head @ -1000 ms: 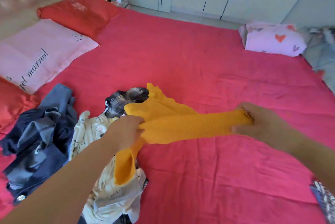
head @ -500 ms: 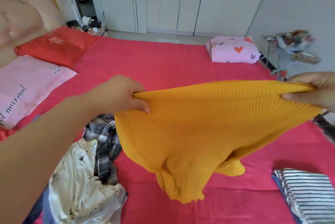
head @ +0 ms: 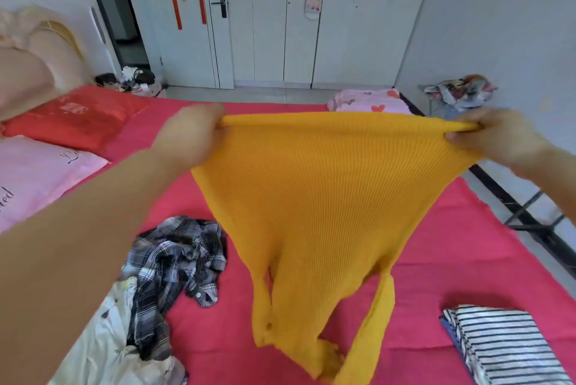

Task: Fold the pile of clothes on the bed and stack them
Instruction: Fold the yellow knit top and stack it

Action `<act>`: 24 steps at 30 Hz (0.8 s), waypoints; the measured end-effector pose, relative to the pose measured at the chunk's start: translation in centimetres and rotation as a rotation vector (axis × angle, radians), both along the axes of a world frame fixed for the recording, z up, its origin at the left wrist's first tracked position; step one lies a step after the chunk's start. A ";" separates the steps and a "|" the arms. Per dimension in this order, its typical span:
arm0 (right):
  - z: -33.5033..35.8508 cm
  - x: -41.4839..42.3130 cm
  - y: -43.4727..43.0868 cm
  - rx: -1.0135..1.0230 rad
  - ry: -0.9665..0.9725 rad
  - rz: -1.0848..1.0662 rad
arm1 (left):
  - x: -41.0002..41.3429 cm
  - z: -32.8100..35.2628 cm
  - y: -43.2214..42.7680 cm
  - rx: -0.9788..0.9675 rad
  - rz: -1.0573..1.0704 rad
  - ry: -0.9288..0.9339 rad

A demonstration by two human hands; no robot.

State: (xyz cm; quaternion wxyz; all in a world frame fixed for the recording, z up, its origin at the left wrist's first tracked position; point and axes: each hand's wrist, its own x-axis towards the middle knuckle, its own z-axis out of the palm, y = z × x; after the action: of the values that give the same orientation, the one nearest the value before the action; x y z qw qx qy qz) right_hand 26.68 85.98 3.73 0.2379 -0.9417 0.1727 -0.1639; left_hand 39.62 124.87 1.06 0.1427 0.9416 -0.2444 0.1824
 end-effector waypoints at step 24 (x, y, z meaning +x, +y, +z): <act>-34.6 -12.0 7.1 -0.056 0.541 0.361 | -14.6 -29.7 -1.2 0.421 -0.263 0.623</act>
State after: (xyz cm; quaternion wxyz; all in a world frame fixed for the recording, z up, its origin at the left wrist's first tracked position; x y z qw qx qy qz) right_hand 14.72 93.09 -30.91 0.1826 -0.9726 0.0554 0.1326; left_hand 24.98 123.71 -28.60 0.0360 0.9211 -0.3401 -0.1859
